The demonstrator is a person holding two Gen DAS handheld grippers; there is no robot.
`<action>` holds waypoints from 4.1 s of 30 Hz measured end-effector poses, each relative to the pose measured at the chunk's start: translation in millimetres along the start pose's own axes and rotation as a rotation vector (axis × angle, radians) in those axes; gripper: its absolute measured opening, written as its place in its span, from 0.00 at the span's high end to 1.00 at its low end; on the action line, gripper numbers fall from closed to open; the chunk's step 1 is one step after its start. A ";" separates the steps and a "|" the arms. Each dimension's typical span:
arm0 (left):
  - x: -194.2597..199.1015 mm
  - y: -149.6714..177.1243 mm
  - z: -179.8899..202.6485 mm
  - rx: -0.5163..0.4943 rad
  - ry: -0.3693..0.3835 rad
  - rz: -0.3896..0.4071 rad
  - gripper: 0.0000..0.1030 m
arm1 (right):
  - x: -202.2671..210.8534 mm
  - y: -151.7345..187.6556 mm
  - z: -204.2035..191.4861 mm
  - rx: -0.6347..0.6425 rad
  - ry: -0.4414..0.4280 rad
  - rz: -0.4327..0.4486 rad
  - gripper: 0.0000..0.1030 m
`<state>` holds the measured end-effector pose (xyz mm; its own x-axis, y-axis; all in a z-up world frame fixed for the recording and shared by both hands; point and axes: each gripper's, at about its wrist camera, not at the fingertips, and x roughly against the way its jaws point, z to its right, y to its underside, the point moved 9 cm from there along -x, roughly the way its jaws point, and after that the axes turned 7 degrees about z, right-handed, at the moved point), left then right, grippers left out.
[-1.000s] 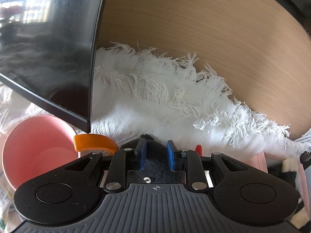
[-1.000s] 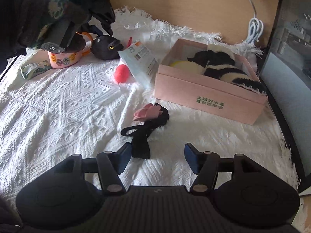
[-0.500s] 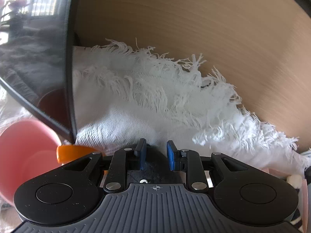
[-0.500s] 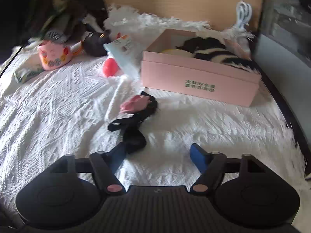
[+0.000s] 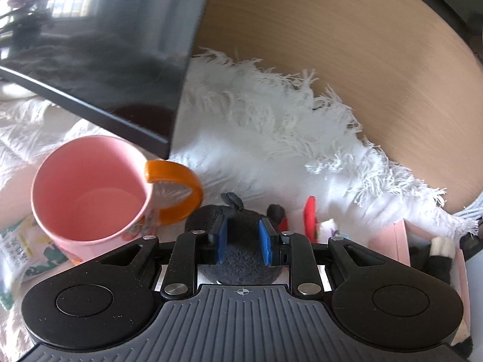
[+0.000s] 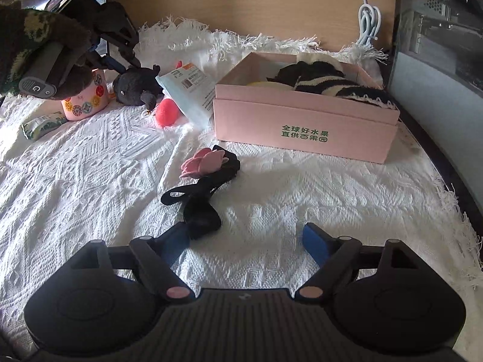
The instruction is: Organize soft objects
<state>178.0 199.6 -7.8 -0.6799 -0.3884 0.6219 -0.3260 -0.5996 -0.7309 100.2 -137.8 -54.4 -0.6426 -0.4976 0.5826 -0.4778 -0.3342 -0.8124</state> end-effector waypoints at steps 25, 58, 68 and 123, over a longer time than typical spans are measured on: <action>52.9 23.0 -0.6 -0.152 0.179 0.045 0.86 | 7.6 -49.0 -10.0 0.072 -0.044 0.063 0.15; 136.7 82.8 -86.4 -0.140 0.227 -0.136 0.83 | -59.8 -193.8 -154.1 0.472 -0.192 0.156 0.27; 126.0 109.3 4.3 -0.322 0.433 -0.168 0.82 | 39.1 -112.9 2.0 0.248 0.185 0.064 0.27; 135.8 128.2 99.0 -0.661 0.490 -0.012 0.85 | 125.5 -81.6 68.7 0.099 0.339 0.120 0.26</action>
<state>108.9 0.8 10.8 -0.8335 0.0566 0.5495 -0.5507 -0.0068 -0.8346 99.7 -228.0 83.4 -0.8605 -0.2502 0.4438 -0.3371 -0.3735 -0.8642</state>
